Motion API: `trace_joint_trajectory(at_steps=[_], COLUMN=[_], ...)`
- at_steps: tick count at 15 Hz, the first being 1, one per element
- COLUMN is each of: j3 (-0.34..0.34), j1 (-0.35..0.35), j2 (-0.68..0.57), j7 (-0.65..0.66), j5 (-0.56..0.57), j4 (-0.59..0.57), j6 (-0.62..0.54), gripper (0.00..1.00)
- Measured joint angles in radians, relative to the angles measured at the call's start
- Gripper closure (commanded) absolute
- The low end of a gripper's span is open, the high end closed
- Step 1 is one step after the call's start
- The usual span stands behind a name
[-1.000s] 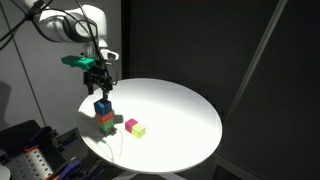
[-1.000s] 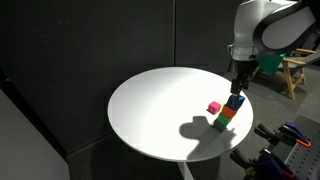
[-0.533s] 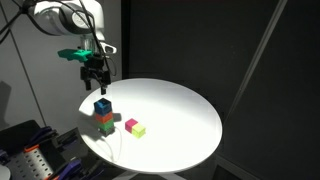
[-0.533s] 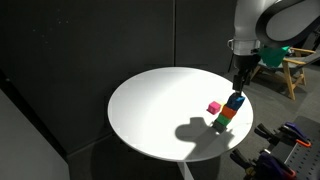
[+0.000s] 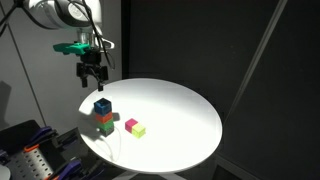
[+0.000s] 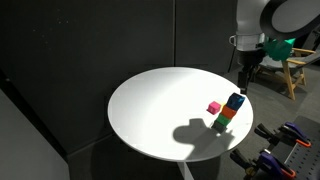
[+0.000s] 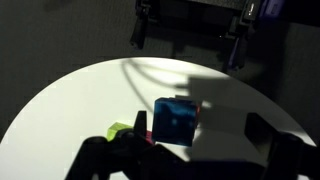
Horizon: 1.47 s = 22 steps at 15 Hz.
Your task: Pick up the blue block and then put it back on top of the orange block
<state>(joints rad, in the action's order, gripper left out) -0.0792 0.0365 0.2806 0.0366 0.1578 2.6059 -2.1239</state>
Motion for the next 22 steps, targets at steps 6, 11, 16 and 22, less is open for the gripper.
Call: trace_joint_trajectory(at_steps=[6,11,16,22], j3=[0.000,0.002,0.012,0.026], j1=[0.001,0.011,0.039,0.051], j2=[0.043,0.089,0.147,0.232], j7=[-0.005,-0.006,-0.040,-0.055], j5=[-0.004,-0.050,-0.149,-0.191], j4=[0.000,0.008,0.023,0.048], j6=[0.015,0.003,-0.007,-0.007], gripper=[0.00,0.00,0.00,0.00])
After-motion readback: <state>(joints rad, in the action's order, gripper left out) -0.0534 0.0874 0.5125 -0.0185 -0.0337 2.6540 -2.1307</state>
